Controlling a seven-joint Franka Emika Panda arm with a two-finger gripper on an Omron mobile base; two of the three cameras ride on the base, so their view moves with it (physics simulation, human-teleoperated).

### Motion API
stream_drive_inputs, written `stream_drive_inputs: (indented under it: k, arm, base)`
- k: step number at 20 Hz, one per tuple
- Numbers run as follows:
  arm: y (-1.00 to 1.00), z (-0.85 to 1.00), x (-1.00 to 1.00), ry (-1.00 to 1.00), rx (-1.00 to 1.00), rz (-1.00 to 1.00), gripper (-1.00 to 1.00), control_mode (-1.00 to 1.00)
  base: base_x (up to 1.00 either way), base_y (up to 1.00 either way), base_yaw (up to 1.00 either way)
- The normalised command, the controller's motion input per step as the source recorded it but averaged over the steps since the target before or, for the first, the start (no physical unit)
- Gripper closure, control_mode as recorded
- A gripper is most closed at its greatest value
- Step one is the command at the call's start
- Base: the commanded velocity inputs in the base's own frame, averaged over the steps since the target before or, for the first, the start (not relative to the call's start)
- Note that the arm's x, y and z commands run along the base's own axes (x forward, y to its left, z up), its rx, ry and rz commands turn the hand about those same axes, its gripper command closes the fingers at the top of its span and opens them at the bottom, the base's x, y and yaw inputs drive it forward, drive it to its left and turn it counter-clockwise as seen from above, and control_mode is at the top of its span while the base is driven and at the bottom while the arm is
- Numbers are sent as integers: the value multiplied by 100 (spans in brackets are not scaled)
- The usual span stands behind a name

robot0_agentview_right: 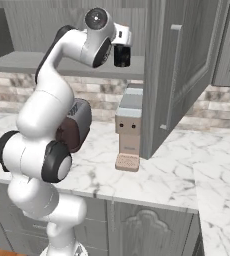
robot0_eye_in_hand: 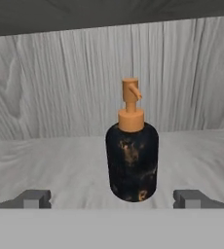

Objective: Open the cabinet. Pick the soap dispenser and place it next to the sink. Then close the cabinet.

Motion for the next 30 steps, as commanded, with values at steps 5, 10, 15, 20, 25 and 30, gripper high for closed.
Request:
stream_drive_inputs:
  k: [5,10,15,20,25,30]
  arm:
    - [-4,0,22,0,0,0,-100,-100]
    - [-4,0,20,0,0,0,-100,-100]
    - [-5,0,23,0,0,0,-100,-100]
    - [-8,-1,23,0,0,0,-100,-100]
    - [-9,-1,25,0,0,0,-100,-100]
    - [-10,-1,23,0,0,0,-100,-100]
  base:
    - [0,0,0]
    - [0,0,0]
    - [0,0,0]
    - [0,0,0]
    - [0,0,0]
    - [0,0,0]
